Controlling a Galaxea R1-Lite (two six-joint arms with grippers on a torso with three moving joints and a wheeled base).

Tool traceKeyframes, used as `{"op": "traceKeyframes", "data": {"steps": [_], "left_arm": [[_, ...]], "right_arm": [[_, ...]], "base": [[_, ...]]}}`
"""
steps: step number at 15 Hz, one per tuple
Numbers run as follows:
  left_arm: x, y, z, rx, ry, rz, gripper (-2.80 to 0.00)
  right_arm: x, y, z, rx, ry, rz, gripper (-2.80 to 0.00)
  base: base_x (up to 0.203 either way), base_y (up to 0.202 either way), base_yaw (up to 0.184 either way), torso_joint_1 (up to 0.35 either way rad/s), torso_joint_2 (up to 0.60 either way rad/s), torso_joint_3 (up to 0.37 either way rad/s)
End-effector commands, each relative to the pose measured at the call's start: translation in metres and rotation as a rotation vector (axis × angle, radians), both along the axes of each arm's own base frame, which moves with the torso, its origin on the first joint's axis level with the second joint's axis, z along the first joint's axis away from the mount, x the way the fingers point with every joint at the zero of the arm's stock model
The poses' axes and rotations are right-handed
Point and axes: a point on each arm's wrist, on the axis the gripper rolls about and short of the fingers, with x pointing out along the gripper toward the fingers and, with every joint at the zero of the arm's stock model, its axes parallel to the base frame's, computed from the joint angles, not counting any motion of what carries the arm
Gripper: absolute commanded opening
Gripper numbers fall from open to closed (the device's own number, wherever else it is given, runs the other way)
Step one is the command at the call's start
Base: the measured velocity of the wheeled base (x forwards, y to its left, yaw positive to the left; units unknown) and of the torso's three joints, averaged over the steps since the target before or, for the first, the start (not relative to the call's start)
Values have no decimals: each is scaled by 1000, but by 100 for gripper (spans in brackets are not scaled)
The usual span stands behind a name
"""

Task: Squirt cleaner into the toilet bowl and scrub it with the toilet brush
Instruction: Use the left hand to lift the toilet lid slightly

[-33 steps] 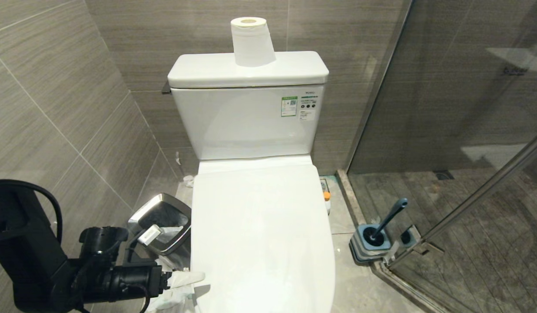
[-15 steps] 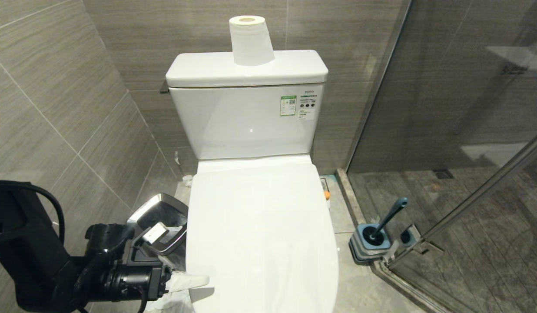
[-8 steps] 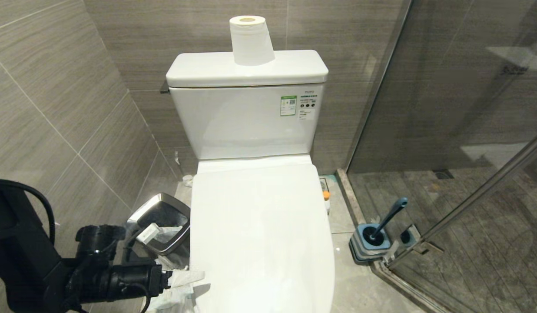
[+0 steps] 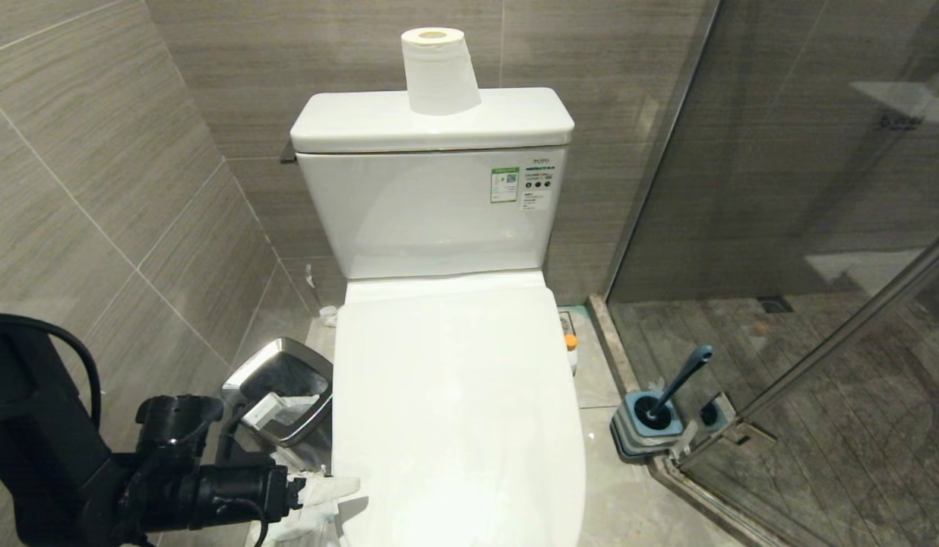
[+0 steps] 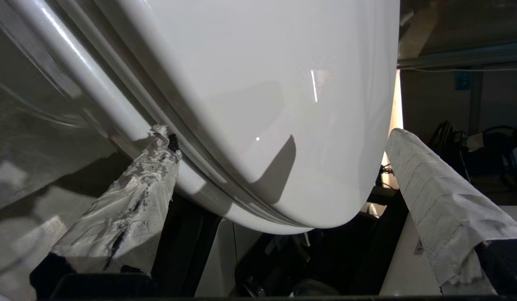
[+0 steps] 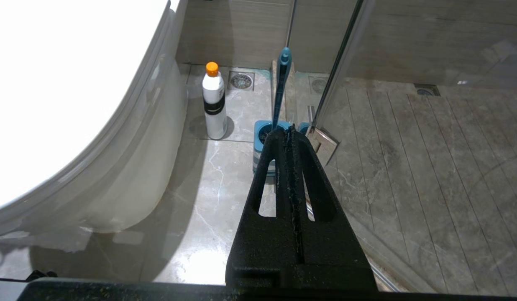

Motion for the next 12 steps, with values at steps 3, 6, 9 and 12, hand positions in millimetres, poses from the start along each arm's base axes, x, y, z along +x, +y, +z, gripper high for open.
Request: {"op": "traceKeyframes", "data": {"steps": [3,6,9,12], "left_arm": [[-7,-2,-6,1,23,-18,0],[-8,-7,-9,2,39,-34,0],[-9,-14,-10,18,41,-54,0],[-7,-18,-11,53,27,-56,0]], "right_arm": [[0,0,0,-1,0,1,-280],[0,0,0,-1,1,1,-280],[0,0,0,-1,1,1,-280],[0,0,0,-1,1,1,-280]], "base": [[0,0,0,0,0,0],[0,0,0,0,0,0],[0,0,0,0,0,0],[0,0,0,0,0,0]]}}
